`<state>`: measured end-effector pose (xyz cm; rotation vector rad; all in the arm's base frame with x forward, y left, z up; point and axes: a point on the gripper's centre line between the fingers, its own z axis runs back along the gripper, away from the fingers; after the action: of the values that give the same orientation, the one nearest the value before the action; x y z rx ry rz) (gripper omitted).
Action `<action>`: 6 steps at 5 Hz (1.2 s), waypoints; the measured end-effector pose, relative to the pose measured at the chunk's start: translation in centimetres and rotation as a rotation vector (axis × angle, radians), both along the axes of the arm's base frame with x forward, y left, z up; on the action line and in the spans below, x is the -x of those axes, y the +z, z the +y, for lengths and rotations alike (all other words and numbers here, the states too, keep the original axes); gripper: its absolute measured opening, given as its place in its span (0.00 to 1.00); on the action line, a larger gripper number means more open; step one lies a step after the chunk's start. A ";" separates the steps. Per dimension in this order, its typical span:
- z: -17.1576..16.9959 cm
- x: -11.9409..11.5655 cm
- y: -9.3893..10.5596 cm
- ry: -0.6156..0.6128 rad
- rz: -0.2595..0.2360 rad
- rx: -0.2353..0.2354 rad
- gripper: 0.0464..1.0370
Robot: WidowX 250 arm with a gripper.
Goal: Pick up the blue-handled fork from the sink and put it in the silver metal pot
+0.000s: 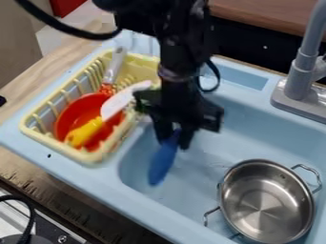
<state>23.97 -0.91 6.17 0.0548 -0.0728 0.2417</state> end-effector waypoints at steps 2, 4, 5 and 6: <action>-0.8 -0.2 1.9 0.091 -0.012 0.080 0.27; -3.9 0.1 2.1 0.121 -0.006 0.130 0.27; -6.3 -0.1 2.2 0.144 -0.045 0.152 0.27; -8.7 -0.7 1.4 0.183 -0.104 0.155 0.27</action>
<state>24.65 -9.65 7.58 -0.1058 -0.1525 0.4326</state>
